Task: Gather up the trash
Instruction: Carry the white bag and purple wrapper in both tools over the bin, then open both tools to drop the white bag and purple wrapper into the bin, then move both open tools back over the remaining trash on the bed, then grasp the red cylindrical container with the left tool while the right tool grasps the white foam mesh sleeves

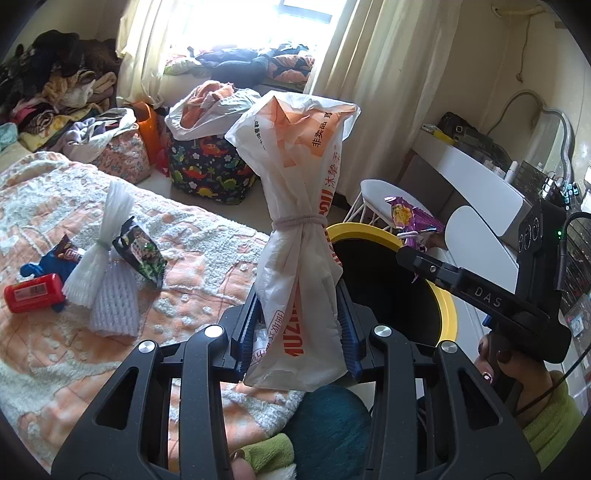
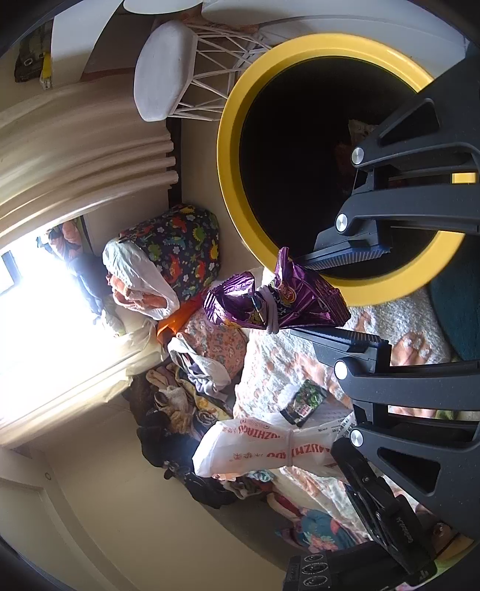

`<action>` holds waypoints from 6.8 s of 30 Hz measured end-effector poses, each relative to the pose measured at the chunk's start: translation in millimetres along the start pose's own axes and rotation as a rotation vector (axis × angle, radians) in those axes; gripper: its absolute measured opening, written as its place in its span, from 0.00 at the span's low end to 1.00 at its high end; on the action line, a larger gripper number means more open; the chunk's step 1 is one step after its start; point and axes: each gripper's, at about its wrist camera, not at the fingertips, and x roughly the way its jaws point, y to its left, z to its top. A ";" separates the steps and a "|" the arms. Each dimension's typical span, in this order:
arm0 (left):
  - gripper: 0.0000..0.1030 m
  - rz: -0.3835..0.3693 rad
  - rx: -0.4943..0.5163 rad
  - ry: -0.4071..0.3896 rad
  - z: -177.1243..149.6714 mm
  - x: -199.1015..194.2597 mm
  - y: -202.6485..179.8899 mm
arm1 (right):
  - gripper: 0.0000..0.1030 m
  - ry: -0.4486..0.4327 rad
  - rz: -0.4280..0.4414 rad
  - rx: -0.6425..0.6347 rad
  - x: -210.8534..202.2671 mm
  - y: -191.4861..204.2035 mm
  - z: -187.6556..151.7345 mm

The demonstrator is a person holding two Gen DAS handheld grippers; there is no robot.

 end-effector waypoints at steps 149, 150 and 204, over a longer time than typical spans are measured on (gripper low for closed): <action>0.89 0.247 -0.486 -0.146 -19.6 -54.4 200.9 | 0.69 0.175 0.112 -0.262 93.9 154.6 -48.4; 0.89 0.246 -0.502 -0.143 -21.6 -54.2 205.7 | 0.68 0.186 0.115 -0.262 98.4 155.9 -48.4; 0.31 0.116 -0.833 -0.053 -50.8 -24.6 255.0 | 0.25 0.346 0.216 -0.218 127.6 148.5 -67.1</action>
